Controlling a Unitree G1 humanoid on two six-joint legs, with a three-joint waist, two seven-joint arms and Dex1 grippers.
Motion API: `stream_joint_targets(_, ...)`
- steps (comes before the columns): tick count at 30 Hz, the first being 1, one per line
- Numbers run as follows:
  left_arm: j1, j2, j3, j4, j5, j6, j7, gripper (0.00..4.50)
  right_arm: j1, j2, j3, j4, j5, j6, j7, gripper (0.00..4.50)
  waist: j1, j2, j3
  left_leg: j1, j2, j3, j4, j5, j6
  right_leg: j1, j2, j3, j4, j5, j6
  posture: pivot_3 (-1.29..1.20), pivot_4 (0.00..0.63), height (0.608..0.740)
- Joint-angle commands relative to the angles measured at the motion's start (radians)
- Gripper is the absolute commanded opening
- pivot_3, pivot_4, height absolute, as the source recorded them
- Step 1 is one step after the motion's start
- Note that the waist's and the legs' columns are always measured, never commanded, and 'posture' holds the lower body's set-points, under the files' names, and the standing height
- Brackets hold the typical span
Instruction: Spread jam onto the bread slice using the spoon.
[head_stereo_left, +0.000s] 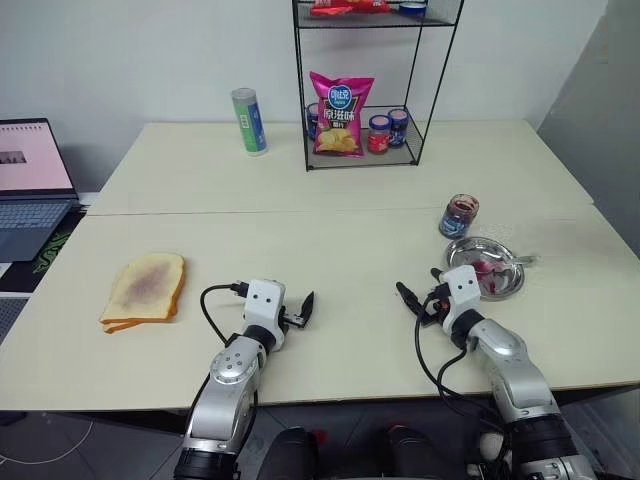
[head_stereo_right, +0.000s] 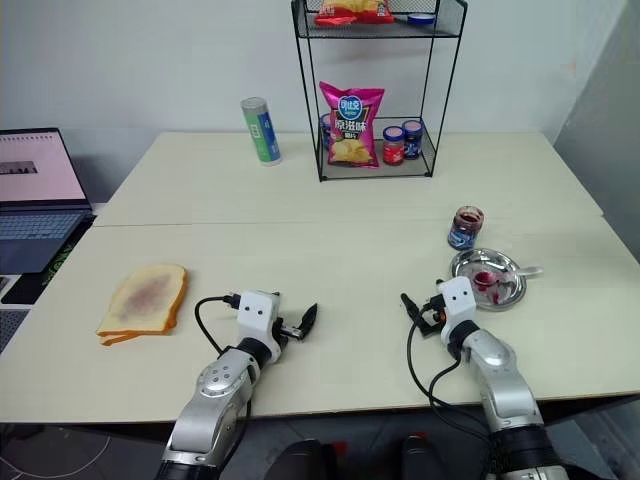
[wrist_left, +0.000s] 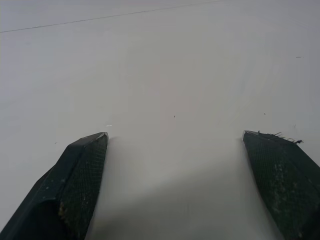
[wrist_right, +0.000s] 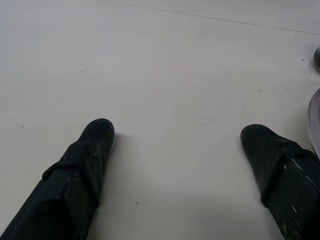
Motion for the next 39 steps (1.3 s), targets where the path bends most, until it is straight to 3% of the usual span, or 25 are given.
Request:
stream_joint_targets(1,0.015,0.015,0.003,0.033,0.008,0.038,0.001,4.50,0.034,0.002,-0.006,0.037,-0.023,0.024,-0.025,4.45,0.000,0.000,0.000,0.000,0.000,0.000,0.000,0.000,0.000,0.000,0.000,0.000,0.000,0.000,0.000,0.00,0.150,0.740)
stream_joint_targets(14,0.049,0.041,0.034,-0.014,-0.026,0.041,-0.022,4.50,0.075,0.026,0.031,-0.035,-0.026,0.034,-0.025,4.45,-0.001,0.000,0.001,0.001,0.001,0.000,-0.001,0.000,0.000,-0.001,0.000,-0.001,0.002,0.000,0.000,0.00,0.150,0.740)
stream_joint_targets(19,0.047,0.027,0.022,-0.034,-0.034,0.055,-0.017,4.50,0.095,0.014,0.109,-0.124,0.053,0.082,0.147,4.45,-0.002,-0.002,0.002,0.001,0.001,0.000,-0.001,-0.001,-0.001,-0.004,0.000,-0.002,0.007,0.000,0.000,0.00,0.150,0.740)
stream_joint_targets(22,0.064,0.047,0.038,-0.046,-0.046,0.051,-0.041,4.50,0.106,0.019,0.167,-0.156,0.026,0.101,0.163,4.45,-0.001,-0.005,0.003,0.002,0.001,0.001,-0.001,-0.001,-0.003,-0.007,0.000,-0.003,0.016,0.000,0.000,0.00,0.150,0.740)
stream_joint_targets(27,0.052,0.044,0.048,-0.053,-0.042,0.060,-0.024,4.50,0.067,0.017,0.152,-0.095,0.016,0.081,0.168,4.45,-0.002,-0.008,0.004,0.002,0.010,0.002,-0.001,-0.001,-0.002,-0.010,0.007,-0.008,0.020,-0.001,-0.001,0.00,0.150,0.740)
stream_joint_targets(33,0.108,0.056,0.101,-0.135,-0.057,0.069,-0.011,4.50,0.038,0.043,0.158,-0.077,0.005,0.087,0.165,4.45,-0.010,-0.020,0.011,0.005,0.014,0.004,0.001,-0.005,-0.008,-0.013,0.007,-0.012,0.028,-0.002,-0.004,0.00,0.150,0.740)
stream_joint_targets(39,0.149,0.059,0.214,-0.301,-0.064,0.113,0.068,4.50,-0.048,0.040,0.132,-0.152,0.088,0.184,0.222,4.45,-0.028,-0.023,0.016,0.004,0.018,0.002,0.000,-0.004,-0.007,-0.014,0.006,-0.022,0.031,-0.001,-0.003,0.00,0.150,0.740)
